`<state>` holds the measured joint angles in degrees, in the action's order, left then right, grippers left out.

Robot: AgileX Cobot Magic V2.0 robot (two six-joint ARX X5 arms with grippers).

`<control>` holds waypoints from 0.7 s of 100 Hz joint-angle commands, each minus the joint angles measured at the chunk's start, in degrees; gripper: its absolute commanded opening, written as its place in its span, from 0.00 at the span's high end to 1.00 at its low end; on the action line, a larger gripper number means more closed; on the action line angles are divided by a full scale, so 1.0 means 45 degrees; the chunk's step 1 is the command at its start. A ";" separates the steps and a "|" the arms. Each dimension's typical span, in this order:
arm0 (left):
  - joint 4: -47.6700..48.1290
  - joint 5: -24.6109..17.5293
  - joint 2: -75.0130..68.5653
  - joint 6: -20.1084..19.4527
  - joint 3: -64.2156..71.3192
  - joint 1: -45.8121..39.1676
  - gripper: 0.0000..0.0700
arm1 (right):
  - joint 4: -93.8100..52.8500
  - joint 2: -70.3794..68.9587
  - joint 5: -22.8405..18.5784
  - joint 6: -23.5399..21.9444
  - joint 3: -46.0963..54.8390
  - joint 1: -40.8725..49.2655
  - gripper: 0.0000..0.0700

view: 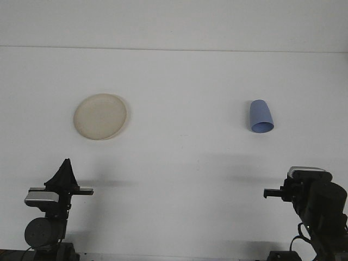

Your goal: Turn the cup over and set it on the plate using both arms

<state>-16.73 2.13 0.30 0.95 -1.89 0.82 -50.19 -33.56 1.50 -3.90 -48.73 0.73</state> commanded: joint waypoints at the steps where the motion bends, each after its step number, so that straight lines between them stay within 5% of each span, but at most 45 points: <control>1: -0.0204 -0.0005 -0.0024 0.0029 0.0243 -0.0024 0.98 | 0.0243 -0.0010 -0.0005 -0.0175 -0.0219 0.0010 1.00; 25: -0.0204 -0.0005 -0.0024 0.0029 0.0243 -0.0024 0.98 | 0.0631 0.0039 -0.0010 -0.0175 -0.0219 0.0015 0.99; 33: -0.0204 -0.0005 -0.0024 0.0029 0.0243 -0.0024 0.98 | 0.0593 0.0039 -0.0010 -0.0170 -0.0219 0.0010 0.83; 47: -0.0204 -0.0005 -0.0024 0.0029 0.0243 -0.0024 0.98 | 0.0578 0.0039 -0.0010 -0.0170 -0.0219 0.0010 0.39; 70: -0.0204 -0.0005 -0.0024 0.0029 0.0243 -0.0024 0.98 | 0.0835 0.0015 -0.0010 -0.0180 -0.0219 0.0010 0.34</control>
<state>-16.71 2.13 0.30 0.95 -1.89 0.82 -47.70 -33.23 1.52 -3.92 -48.73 0.73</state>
